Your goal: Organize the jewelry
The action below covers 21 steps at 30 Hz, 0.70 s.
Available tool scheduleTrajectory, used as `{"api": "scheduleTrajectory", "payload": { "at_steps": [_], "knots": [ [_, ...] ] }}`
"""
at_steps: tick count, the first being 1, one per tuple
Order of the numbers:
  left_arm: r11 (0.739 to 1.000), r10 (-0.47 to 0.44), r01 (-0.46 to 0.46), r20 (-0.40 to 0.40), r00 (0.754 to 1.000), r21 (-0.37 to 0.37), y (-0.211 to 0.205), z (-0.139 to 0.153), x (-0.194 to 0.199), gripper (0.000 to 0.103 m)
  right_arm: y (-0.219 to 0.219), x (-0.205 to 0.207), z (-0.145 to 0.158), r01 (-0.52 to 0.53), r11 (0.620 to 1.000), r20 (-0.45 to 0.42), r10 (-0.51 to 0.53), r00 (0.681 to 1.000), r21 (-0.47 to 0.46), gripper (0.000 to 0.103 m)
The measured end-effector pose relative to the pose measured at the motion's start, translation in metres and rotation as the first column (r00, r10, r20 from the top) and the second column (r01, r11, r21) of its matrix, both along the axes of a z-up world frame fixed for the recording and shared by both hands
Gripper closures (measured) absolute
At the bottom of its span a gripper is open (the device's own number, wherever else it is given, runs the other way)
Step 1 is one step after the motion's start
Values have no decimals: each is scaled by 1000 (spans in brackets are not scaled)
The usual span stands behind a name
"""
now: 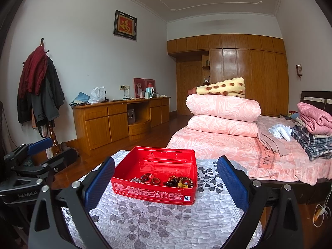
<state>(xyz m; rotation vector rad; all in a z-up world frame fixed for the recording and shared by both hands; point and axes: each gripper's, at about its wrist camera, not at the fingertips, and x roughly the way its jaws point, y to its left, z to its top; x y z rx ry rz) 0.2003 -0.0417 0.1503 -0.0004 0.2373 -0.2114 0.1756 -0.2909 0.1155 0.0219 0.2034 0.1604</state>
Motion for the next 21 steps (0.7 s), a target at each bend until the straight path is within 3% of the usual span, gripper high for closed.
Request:
{"api": "scheduleTrajectory", "payload": {
  "at_steps": [21],
  "knots": [
    [1000,-5,5,-7,1000,3,-1,-1,-1,6,0,0,0,1,1000,-2,-1,1000,-1,6]
  ]
}}
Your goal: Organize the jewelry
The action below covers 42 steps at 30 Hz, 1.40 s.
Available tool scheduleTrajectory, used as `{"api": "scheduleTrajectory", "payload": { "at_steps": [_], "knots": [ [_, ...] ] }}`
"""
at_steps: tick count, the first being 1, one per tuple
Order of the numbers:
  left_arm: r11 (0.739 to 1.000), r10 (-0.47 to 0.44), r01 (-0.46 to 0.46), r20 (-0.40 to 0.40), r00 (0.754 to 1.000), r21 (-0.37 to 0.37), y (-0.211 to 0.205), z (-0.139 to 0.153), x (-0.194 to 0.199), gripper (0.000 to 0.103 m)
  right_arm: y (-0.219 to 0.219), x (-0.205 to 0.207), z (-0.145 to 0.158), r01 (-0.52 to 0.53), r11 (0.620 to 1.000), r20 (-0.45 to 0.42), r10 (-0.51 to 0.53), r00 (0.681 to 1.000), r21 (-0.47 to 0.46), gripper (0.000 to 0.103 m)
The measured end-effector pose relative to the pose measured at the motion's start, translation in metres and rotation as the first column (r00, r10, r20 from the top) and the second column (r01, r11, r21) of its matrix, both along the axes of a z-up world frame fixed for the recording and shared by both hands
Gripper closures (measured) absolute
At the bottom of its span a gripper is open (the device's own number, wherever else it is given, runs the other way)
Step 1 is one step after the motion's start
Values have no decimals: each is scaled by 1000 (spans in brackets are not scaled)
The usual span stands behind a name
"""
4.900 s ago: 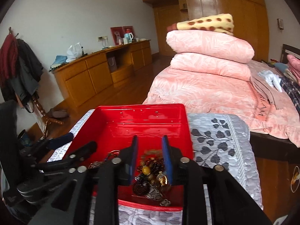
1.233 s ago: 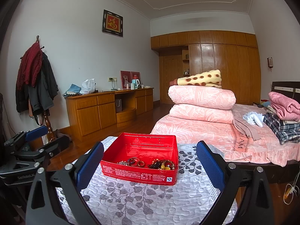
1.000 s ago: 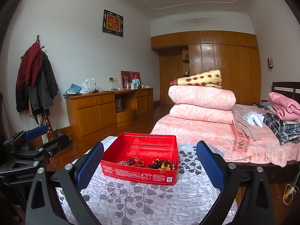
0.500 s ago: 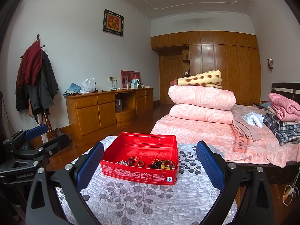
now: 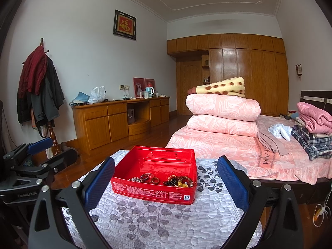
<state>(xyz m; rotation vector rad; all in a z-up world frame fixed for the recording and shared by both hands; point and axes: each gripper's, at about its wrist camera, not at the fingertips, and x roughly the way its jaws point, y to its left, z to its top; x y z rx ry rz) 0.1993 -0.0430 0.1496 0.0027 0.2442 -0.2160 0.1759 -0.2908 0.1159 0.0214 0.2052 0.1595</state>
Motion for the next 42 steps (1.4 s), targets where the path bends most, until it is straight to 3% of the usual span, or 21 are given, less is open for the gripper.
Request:
{"api": "scheduleTrajectory", "payload": {
  "at_steps": [42],
  "knots": [
    [1000,7,-8,-31,999,-23,1,-10,8,6,-4,2,-4,2,1000,-10,-2,1000,-4,6]
  ]
}}
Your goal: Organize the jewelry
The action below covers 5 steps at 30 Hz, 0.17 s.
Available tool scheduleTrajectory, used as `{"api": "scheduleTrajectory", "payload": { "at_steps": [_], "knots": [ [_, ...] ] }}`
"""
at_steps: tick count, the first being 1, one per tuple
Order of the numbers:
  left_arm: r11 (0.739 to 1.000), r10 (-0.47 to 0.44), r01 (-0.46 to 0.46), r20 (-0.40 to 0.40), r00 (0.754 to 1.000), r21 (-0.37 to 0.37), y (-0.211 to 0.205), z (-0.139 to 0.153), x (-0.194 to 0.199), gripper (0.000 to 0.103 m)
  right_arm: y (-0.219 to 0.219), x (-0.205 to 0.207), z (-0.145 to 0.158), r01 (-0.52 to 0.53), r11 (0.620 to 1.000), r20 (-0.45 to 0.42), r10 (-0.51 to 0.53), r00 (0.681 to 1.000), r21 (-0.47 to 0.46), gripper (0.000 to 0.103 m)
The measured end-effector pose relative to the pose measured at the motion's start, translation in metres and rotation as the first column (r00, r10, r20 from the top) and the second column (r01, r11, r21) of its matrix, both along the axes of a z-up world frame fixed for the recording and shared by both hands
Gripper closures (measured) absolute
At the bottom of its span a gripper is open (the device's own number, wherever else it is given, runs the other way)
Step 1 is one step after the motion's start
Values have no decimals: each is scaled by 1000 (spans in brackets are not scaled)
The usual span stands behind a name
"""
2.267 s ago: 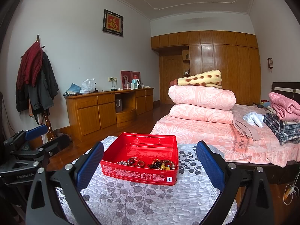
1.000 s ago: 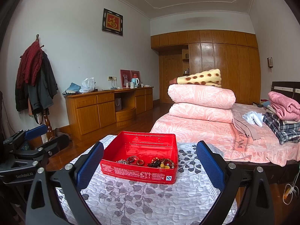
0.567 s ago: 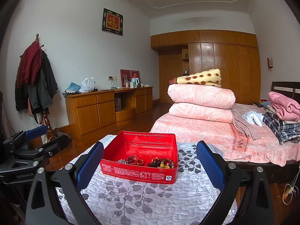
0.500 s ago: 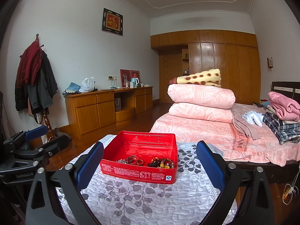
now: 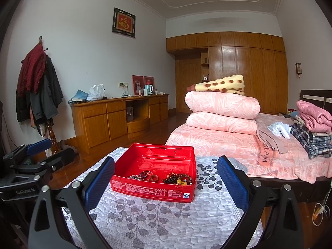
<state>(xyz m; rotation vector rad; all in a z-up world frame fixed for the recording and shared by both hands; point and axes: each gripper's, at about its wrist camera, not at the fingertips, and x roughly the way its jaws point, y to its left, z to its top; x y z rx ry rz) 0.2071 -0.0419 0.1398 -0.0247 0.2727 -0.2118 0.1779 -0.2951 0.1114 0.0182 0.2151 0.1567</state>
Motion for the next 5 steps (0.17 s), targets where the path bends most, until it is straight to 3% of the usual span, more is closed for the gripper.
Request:
{"api": "scheduleTrajectory", "payload": {
  "at_steps": [5],
  "knots": [
    [1000,0,0,-3,1000,7,-1,0,0,6,0,0,-1,0,1000,0,0,1000,1,6]
  ]
}}
